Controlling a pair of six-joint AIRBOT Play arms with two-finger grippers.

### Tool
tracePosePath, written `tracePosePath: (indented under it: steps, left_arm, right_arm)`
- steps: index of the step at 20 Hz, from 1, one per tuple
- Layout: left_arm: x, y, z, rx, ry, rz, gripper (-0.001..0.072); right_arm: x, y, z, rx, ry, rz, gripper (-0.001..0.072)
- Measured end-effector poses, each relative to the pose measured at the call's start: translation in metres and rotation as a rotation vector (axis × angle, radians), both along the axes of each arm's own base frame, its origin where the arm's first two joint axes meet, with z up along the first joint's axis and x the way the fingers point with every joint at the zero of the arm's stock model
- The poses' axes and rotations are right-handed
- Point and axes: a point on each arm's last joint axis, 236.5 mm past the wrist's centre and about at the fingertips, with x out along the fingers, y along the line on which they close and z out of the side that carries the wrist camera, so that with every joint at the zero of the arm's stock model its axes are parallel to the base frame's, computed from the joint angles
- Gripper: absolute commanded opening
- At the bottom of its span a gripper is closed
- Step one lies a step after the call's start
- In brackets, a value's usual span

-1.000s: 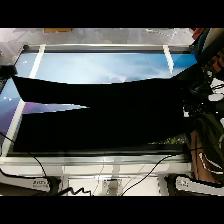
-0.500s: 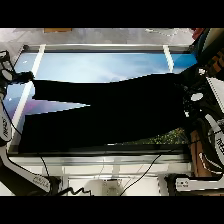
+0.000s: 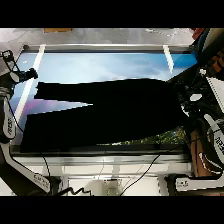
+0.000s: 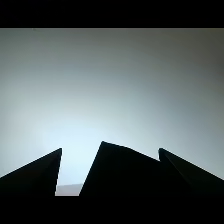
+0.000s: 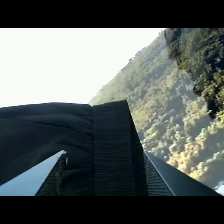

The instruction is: Fold the clothes and pants, and hang the long-sleeved shirts on hangers.

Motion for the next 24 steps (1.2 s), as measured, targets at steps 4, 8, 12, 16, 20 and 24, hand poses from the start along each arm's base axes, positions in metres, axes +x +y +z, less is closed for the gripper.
tracePosePath:
  steps: [4,8,12,16,20,24]
  left_arm:
    - [-0.018,0.001,-0.003,-0.029,0.076,0.001,0.0700]
    - [-0.062,0.005,-0.035,-0.117,0.286,0.014,0.0093]
    - [-0.122,0.007,-0.057,-0.226,0.517,0.033,0.0009]
    - [-0.159,0.001,-0.032,-0.268,0.602,0.036,0.0009]
    - [-0.192,-0.005,0.012,-0.249,0.636,0.038,0.0009]
    - [-0.244,-0.004,0.042,-0.196,0.693,0.060,0.0009]
  right_arm:
    - [-0.001,0.004,0.012,0.003,-0.013,0.013,0.0549]
    - [-0.009,0.017,0.017,0.033,0.021,0.073,0.0454]
    - [-0.031,0.027,0.026,0.041,0.093,0.170,0.0019]
    - [-0.071,0.025,0.056,0.014,0.159,0.250,0.0018]
    - [-0.131,0.006,0.070,0.004,0.288,0.267,0.0016]
    - [-0.207,-0.015,0.029,0.163,0.488,0.192,0.0016]
